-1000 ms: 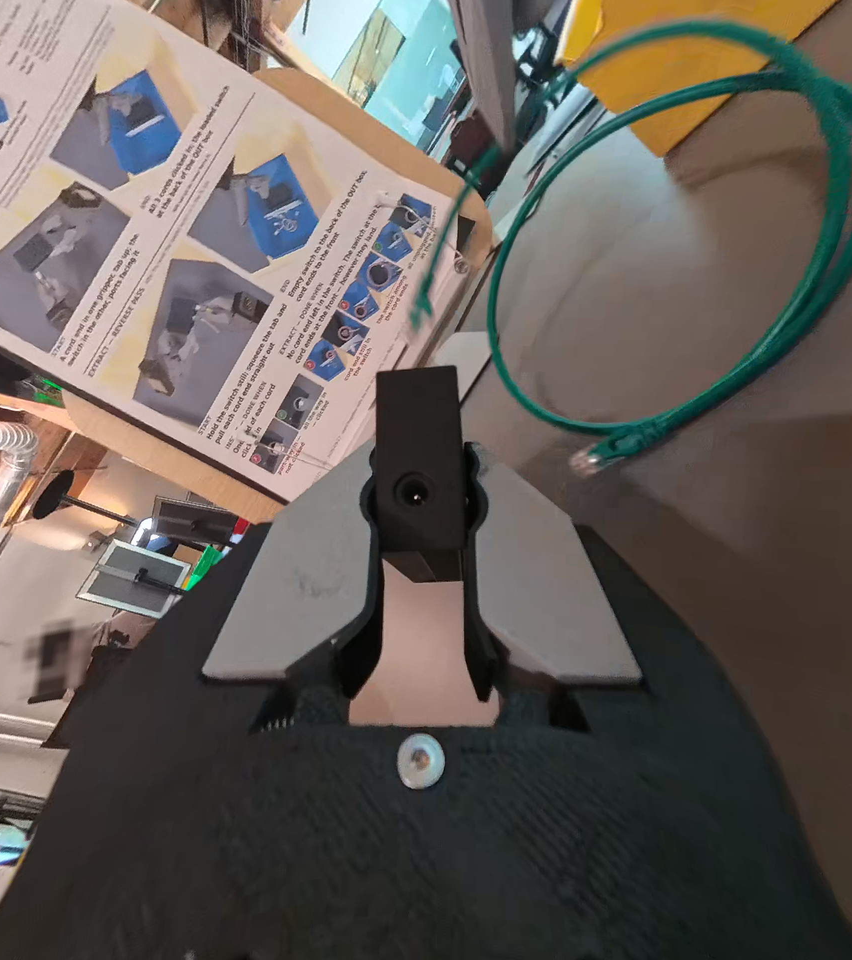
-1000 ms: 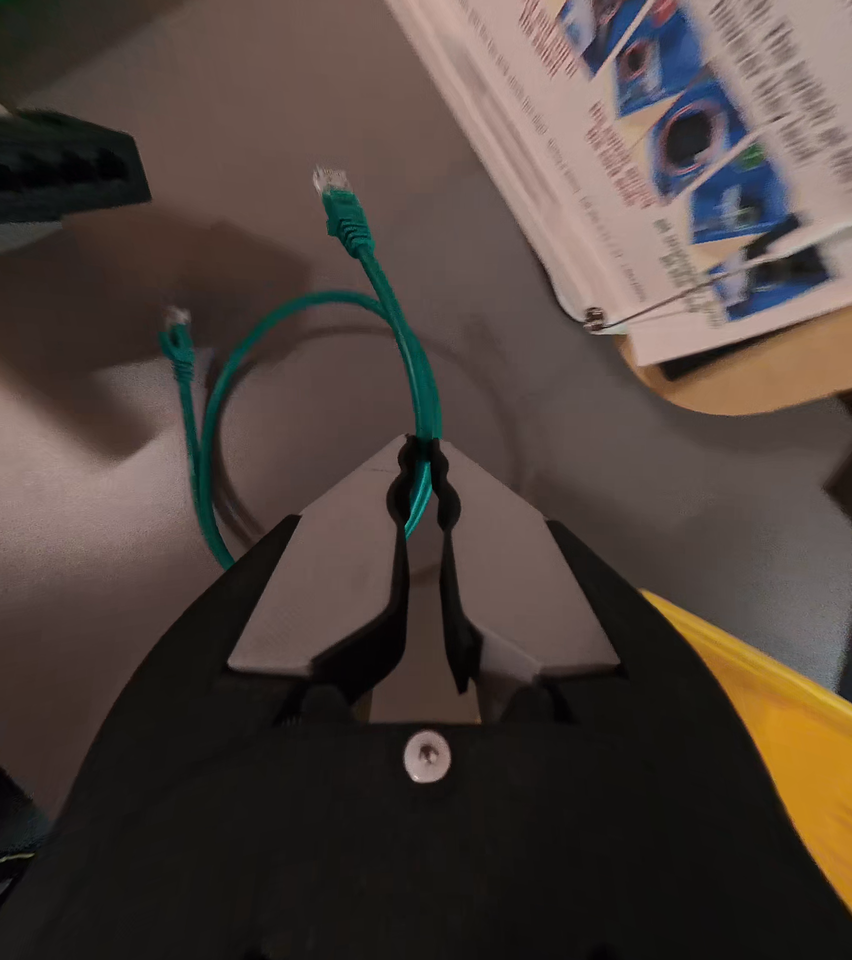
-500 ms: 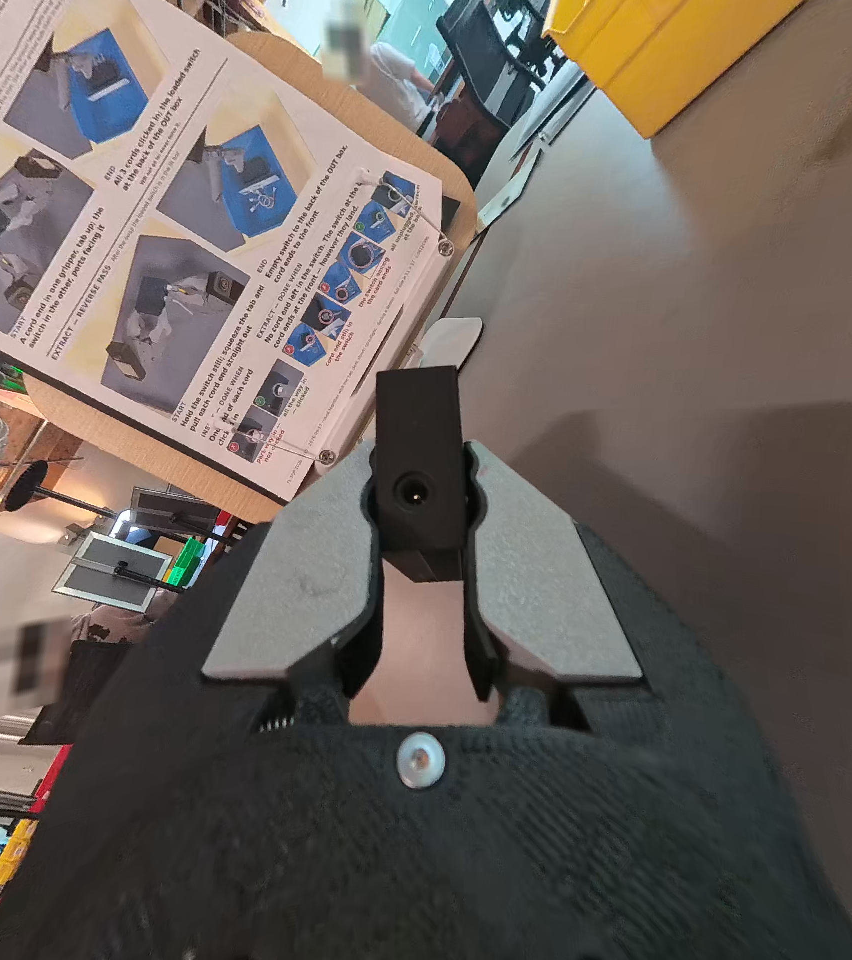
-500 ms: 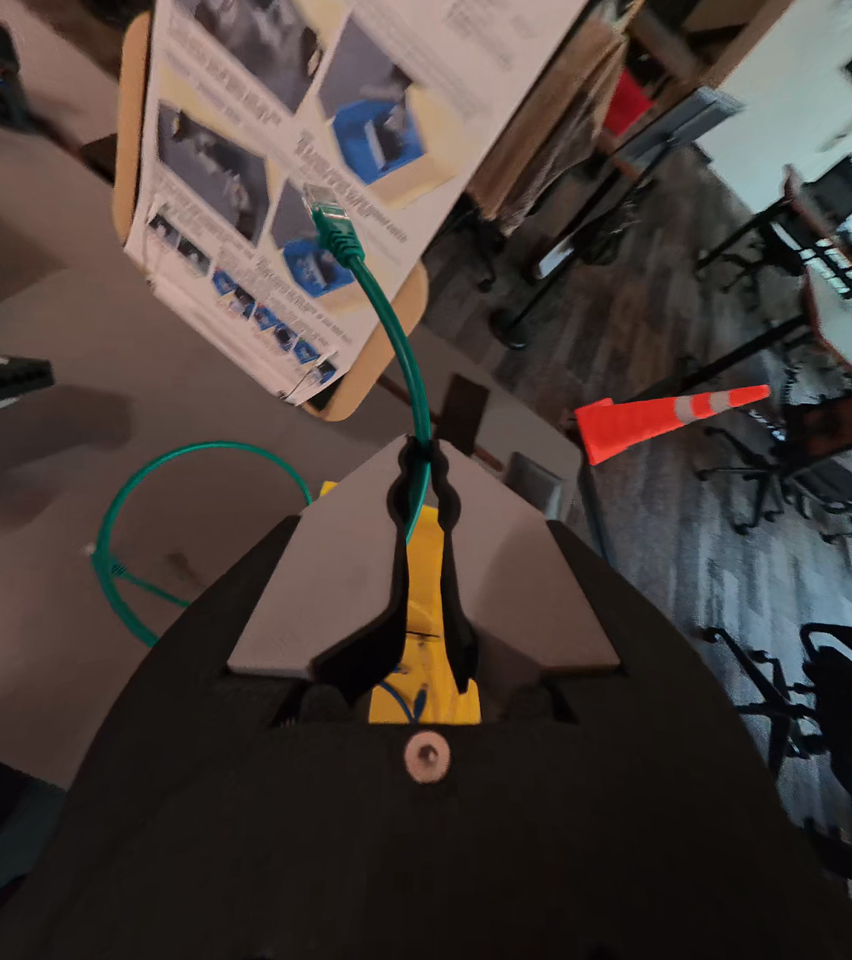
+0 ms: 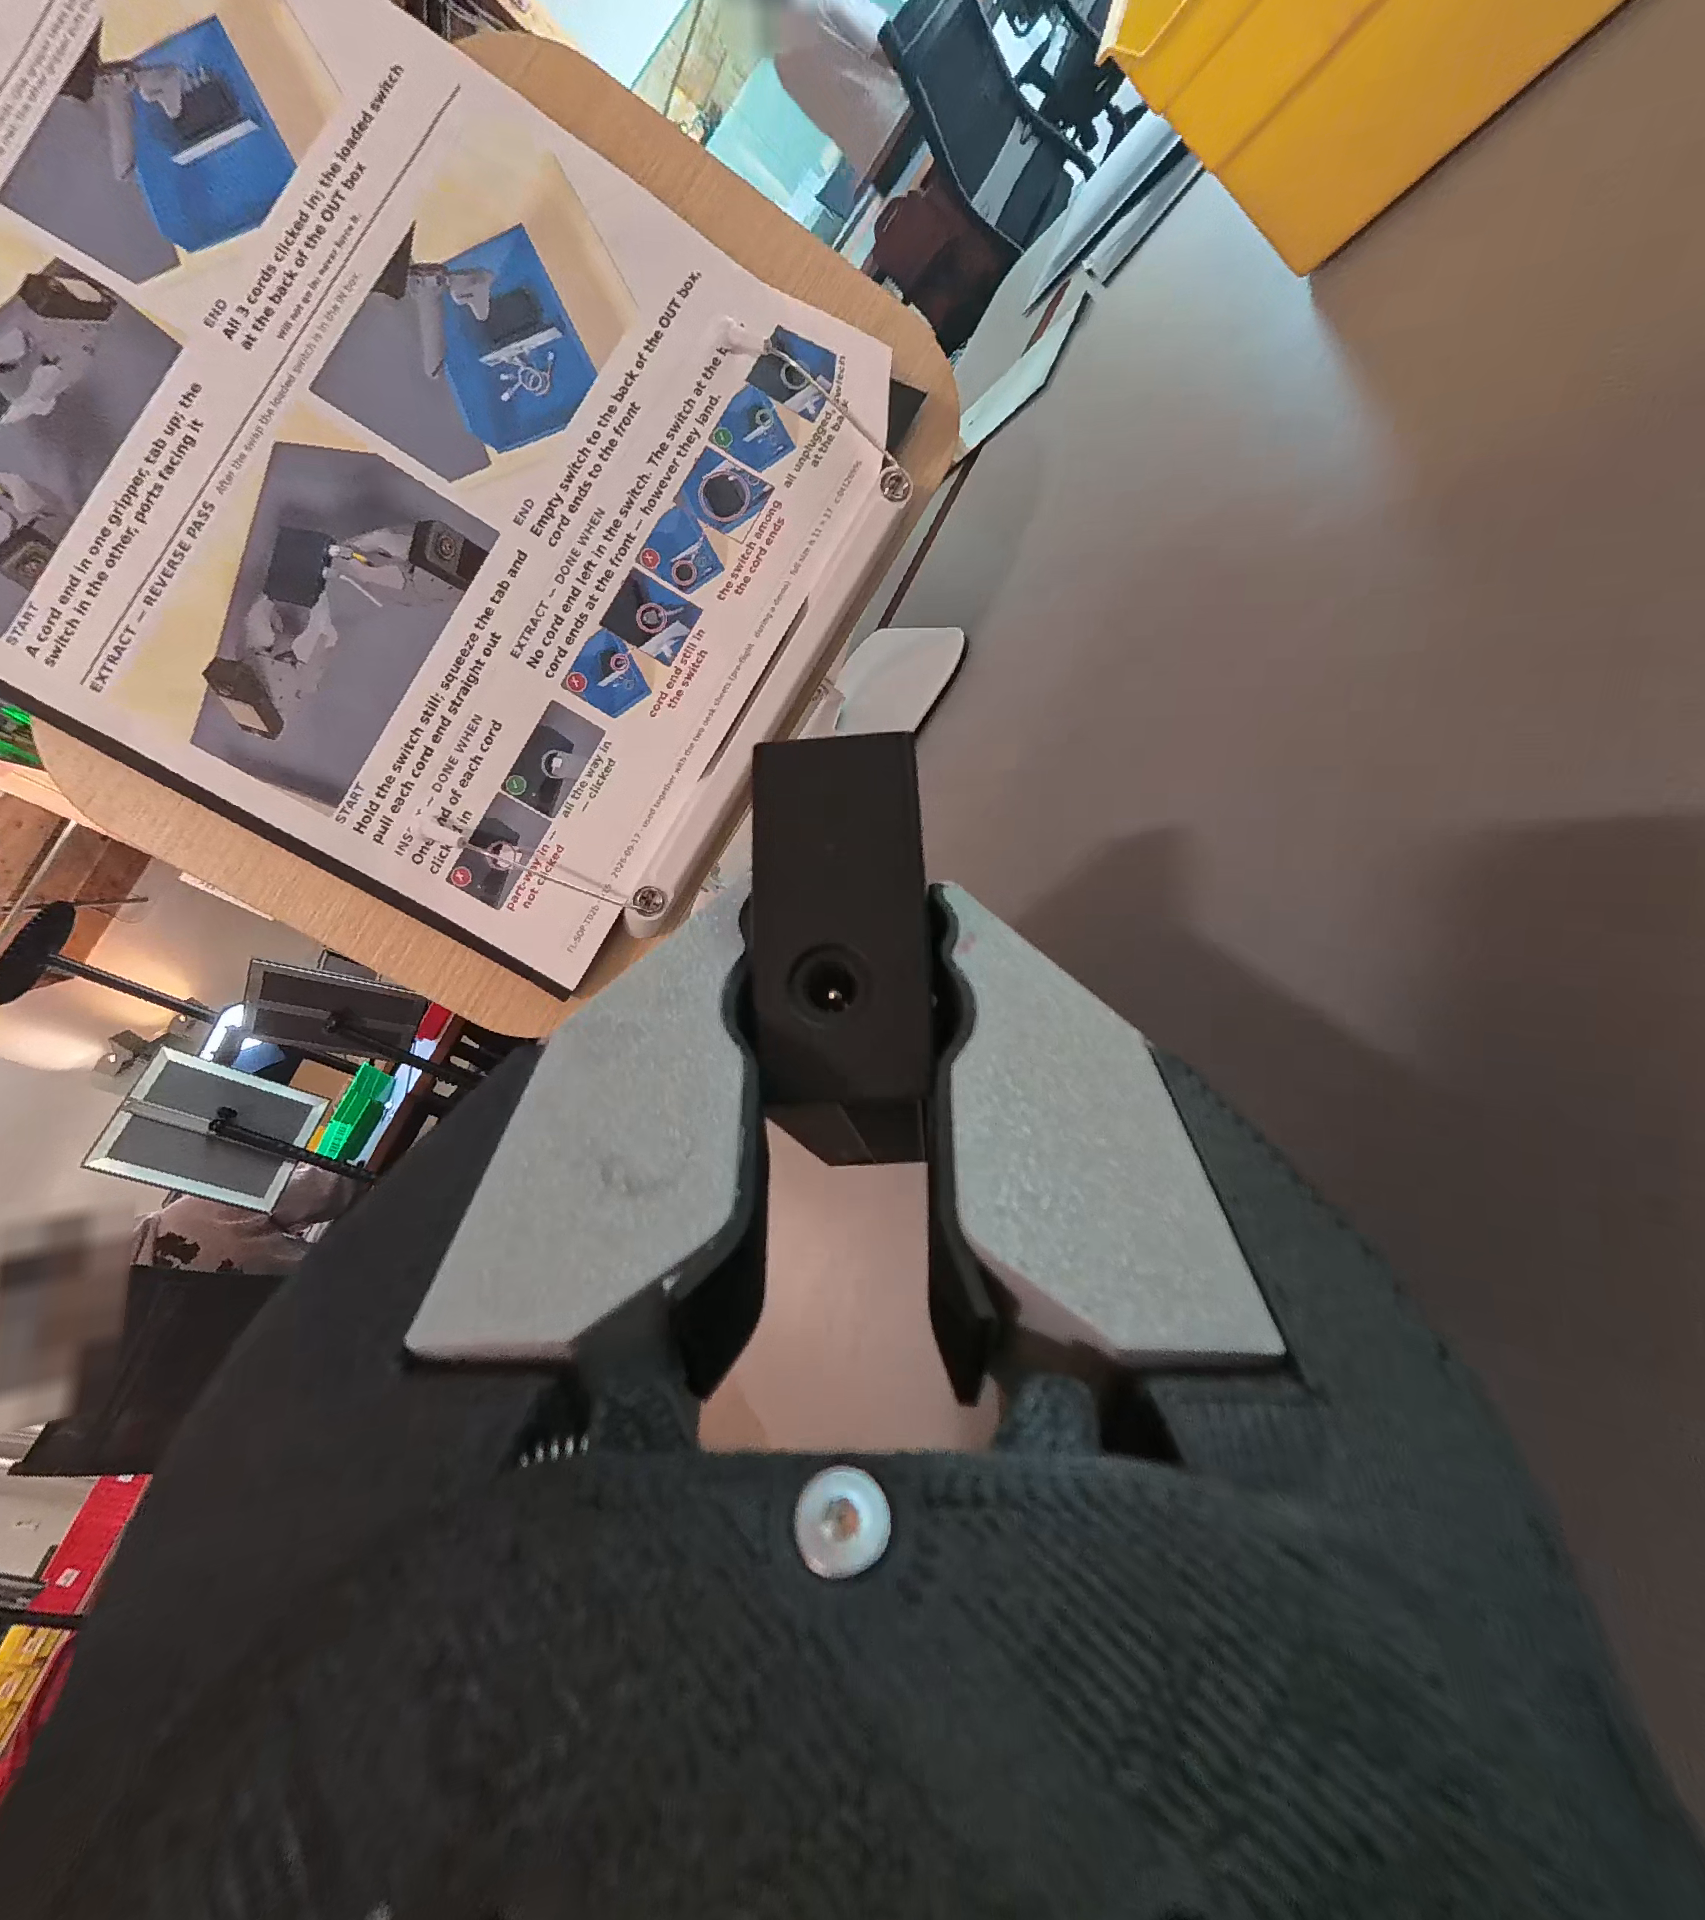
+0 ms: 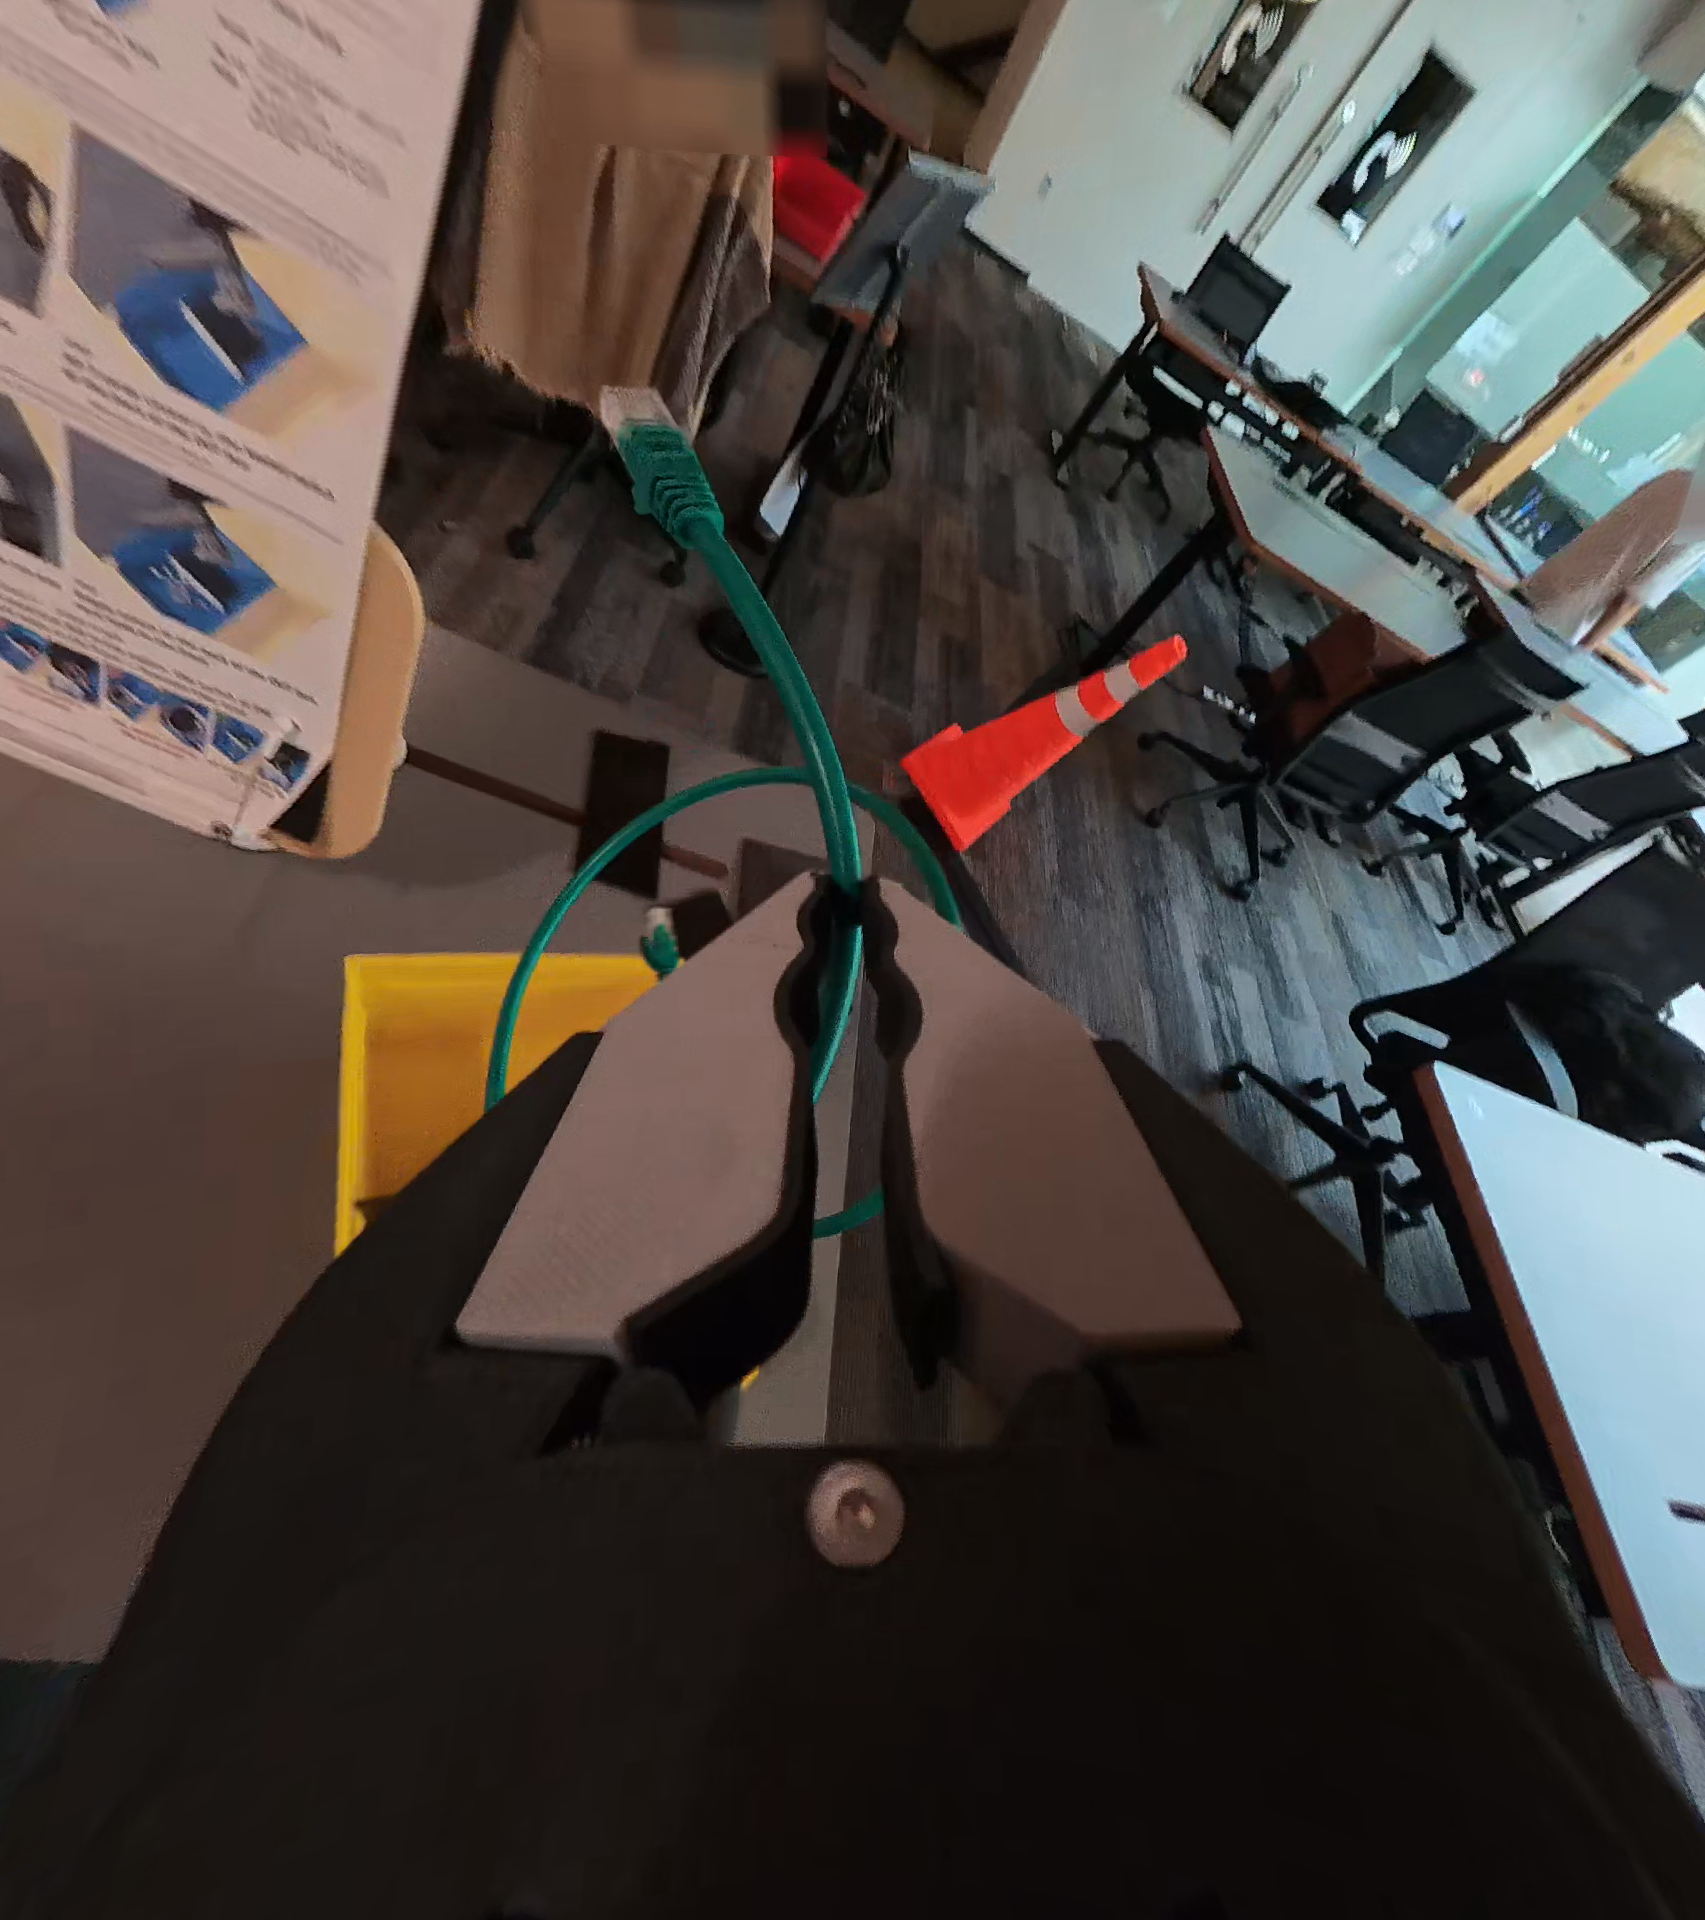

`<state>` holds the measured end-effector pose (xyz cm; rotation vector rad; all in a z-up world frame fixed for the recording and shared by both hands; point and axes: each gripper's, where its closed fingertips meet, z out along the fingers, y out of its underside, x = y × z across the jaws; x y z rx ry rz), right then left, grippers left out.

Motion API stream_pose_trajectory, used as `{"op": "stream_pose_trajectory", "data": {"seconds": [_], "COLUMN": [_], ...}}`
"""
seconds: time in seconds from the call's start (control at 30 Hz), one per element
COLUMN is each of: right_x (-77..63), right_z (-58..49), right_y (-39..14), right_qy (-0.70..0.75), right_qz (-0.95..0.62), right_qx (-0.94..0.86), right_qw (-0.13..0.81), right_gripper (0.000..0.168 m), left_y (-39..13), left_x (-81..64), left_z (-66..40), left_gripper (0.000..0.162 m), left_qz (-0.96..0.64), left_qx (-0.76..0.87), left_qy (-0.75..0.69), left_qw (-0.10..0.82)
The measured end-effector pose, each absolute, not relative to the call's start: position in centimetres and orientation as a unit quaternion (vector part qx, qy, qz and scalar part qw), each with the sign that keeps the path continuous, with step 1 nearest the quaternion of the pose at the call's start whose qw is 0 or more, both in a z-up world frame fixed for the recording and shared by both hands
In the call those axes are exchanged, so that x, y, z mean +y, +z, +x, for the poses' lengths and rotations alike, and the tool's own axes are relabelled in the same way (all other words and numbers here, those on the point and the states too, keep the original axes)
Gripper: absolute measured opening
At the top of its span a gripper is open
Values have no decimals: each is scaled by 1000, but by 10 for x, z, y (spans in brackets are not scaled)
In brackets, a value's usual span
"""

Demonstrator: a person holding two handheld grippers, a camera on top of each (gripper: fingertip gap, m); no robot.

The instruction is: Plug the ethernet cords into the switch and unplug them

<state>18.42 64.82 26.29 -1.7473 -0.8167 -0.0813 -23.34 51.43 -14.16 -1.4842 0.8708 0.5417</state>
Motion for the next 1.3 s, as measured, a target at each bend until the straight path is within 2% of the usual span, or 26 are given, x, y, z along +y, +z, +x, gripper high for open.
{"op": "stream_pose_trajectory", "data": {"seconds": [0.03,0.17,0.53,0.77,0.9,1.1,1.17,1.2,1.3], "right_x": [652,668,682,683,682,691,679,666,594], "right_z": [190,205,225,219,216,184,150,126,37], "right_y": [251,180,-98,-196,-184,-85,-53,-40,-25], "right_qy": [-38,-39,-62,-61,-57,-41,22,73,262], "right_qz": [-753,-794,-875,-882,-892,-851,-830,-812,-735], "right_qx": [-347,-355,-430,-448,-431,-444,-446,-456,-514], "right_qw": [558,493,213,130,125,276,334,356,355], "right_gripper": [1,2,4,5,7,51,64,64,74], "left_y": [-141,-140,-143,-144,-128,-107,-101,-98,-92], "left_x": [514,514,514,513,503,483,478,475,469], "left_z": [-233,-233,-230,-225,-209,-183,-177,-173,-165], "left_gripper": [27,28,28,28,27,27,27,27,27], "left_qz": [-644,-642,-642,-635,-584,-530,-513,-505,-489], "left_qx": [379,379,386,398,418,433,437,440,444], "left_qy": [236,237,235,232,226,176,174,172,168], "left_qw": [621,623,619,620,658,708,718,723,732]}}
